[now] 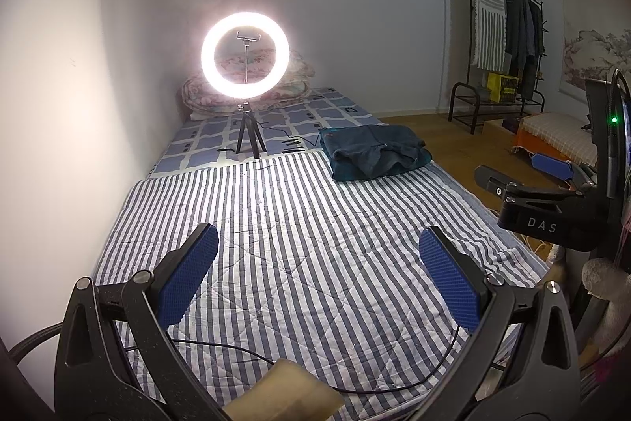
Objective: Fold large clothes
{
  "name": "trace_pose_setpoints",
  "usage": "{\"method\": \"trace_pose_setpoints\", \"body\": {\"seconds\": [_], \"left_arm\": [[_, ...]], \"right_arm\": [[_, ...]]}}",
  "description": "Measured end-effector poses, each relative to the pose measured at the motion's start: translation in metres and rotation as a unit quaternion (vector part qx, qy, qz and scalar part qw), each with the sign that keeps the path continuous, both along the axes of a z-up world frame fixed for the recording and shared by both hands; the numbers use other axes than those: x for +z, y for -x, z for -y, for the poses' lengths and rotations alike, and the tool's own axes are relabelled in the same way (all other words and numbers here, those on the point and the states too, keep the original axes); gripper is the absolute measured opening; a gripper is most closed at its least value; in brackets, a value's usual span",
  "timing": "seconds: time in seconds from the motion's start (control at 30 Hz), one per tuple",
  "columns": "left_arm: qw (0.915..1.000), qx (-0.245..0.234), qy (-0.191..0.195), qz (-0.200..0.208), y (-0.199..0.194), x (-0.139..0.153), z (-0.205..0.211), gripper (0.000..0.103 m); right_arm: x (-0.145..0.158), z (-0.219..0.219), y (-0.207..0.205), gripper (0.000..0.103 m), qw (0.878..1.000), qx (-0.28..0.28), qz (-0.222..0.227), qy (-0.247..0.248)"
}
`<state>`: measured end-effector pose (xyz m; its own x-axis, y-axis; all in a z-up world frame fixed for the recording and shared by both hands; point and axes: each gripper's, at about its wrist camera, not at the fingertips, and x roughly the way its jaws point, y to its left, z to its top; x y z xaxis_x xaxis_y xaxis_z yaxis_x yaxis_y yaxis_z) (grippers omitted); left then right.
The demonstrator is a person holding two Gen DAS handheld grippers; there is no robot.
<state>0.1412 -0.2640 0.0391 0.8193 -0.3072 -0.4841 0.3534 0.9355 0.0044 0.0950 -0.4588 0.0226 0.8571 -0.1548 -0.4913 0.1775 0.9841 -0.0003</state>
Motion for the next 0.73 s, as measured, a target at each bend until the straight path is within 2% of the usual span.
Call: {"method": "trace_pose_setpoints", "body": {"seconds": [0.5,0.73], "left_arm": [[1.0000,0.003,0.001,-0.003,-0.0019,-0.0007,-0.0035,0.103],[0.9999,0.003,-0.004,0.011,0.0000,-0.0005,-0.0032,0.103]], "right_arm": [[-0.0041,0.0004,0.0002,0.103,1.000,0.001,-0.002,-0.001],[-0.0037,0.0005,0.0000,0.103,1.000,0.000,-0.002,-0.002]]}}
